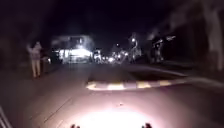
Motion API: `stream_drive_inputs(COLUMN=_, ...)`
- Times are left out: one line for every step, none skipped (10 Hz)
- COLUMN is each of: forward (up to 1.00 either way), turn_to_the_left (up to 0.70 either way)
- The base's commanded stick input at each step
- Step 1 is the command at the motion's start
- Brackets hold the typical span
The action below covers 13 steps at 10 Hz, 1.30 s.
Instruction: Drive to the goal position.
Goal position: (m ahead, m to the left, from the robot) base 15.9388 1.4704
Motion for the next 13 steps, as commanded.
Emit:
stream_drive_inputs(forward=0.85, turn_to_the_left=0.0)
stream_drive_inputs(forward=0.85, turn_to_the_left=0.0)
stream_drive_inputs(forward=0.85, turn_to_the_left=0.0)
stream_drive_inputs(forward=0.85, turn_to_the_left=0.0)
stream_drive_inputs(forward=0.85, turn_to_the_left=0.0)
stream_drive_inputs(forward=0.85, turn_to_the_left=-0.18)
stream_drive_inputs(forward=0.85, turn_to_the_left=-0.34)
stream_drive_inputs(forward=0.85, turn_to_the_left=-0.18)
stream_drive_inputs(forward=0.85, turn_to_the_left=-0.05)
stream_drive_inputs(forward=0.85, turn_to_the_left=-0.02)
stream_drive_inputs(forward=0.85, turn_to_the_left=0.0)
stream_drive_inputs(forward=0.85, turn_to_the_left=0.0)
stream_drive_inputs(forward=0.85, turn_to_the_left=0.0)
